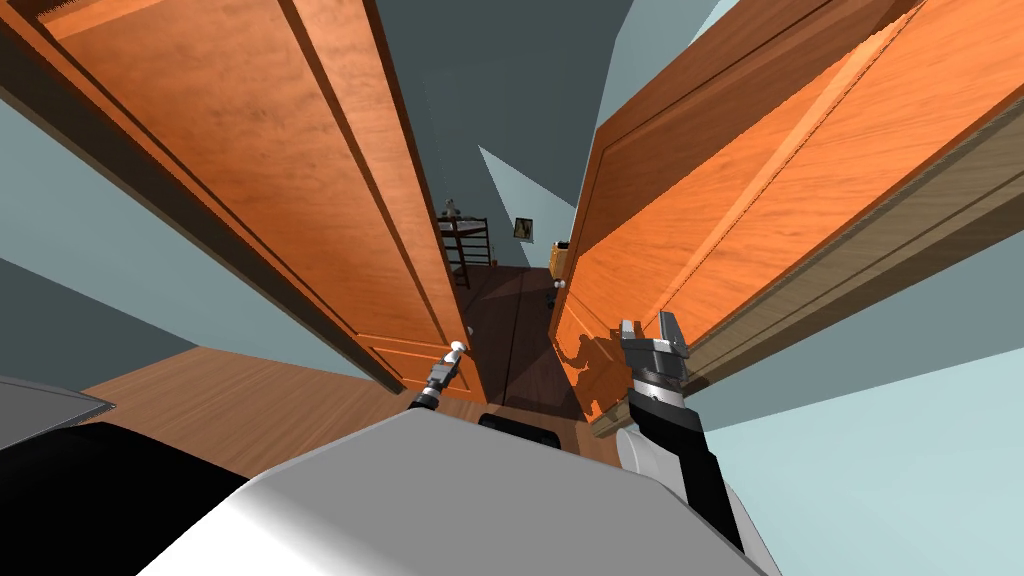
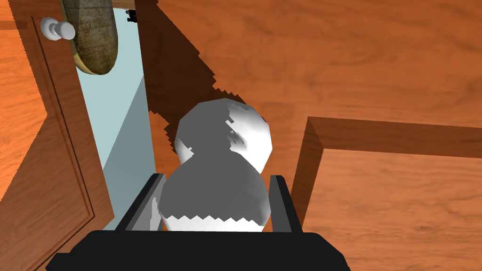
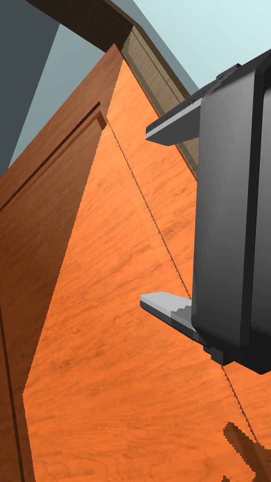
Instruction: Push the door open
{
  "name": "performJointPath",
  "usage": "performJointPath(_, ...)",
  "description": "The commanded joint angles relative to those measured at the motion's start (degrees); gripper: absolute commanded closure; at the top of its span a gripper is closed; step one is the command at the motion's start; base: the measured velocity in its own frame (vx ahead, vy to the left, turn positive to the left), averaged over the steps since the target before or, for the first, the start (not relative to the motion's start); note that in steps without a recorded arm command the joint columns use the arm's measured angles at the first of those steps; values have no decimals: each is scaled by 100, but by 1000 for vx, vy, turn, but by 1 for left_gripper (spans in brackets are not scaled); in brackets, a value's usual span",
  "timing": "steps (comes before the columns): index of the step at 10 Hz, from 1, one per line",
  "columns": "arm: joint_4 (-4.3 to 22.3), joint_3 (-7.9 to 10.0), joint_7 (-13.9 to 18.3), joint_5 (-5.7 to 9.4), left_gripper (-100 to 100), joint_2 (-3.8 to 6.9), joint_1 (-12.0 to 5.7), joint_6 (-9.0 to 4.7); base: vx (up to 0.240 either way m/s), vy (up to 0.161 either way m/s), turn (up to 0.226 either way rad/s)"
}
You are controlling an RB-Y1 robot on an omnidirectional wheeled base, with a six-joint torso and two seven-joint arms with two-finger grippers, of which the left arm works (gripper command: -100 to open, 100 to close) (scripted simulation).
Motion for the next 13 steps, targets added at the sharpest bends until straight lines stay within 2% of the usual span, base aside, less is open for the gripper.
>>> performJointPath(1,-14,-21,206,115,100,23,-32,-3,27,7,-1)
performJointPath(4,22,-84,590,335,100,55,-77,0,30,8,-9)
performJointPath(9,112,-238,1425,878,100,116,-189,8,51,13,-12)
performJointPath(10,112,-238,1493,878,100,116,-189,8,44,11,-14)
performJointPath(12,154,-310,1849,1132,100,139,-241,12,40,14,3)
performJointPath(13,154,-310,1903,1132,100,139,-241,12,36,17,-8)
